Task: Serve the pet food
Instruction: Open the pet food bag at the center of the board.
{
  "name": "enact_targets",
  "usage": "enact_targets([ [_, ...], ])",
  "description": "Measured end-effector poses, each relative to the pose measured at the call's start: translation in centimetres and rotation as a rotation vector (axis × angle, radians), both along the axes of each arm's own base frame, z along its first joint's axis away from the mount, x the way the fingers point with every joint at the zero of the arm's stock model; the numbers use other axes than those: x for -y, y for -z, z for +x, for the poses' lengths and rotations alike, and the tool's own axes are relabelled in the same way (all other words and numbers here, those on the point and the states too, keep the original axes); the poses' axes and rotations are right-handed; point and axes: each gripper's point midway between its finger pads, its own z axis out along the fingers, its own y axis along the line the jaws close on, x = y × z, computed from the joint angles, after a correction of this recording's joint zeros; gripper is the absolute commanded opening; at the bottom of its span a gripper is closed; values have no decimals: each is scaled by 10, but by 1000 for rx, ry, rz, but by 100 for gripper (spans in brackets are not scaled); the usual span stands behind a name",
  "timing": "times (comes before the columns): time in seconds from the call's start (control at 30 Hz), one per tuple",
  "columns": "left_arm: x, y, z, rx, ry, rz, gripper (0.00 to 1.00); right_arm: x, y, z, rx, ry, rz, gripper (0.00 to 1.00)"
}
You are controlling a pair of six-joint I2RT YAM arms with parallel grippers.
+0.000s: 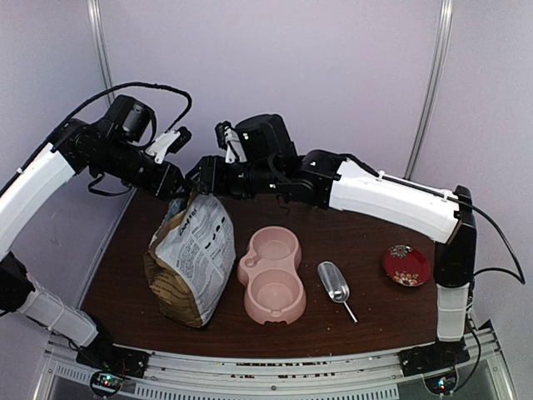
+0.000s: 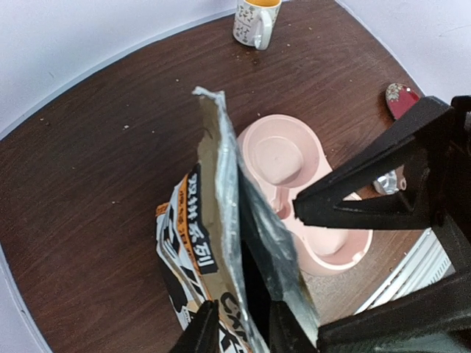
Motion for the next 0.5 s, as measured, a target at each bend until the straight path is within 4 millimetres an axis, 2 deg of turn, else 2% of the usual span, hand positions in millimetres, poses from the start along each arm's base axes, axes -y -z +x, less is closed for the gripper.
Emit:
enact_targets([
  [0.2, 1, 0, 0, 1, 1, -3, 27, -9, 18, 12, -26, 16, -14, 39],
  [0.5, 2, 0, 2, 7, 3, -9, 24, -13, 29, 16, -35, 25, 1, 2],
])
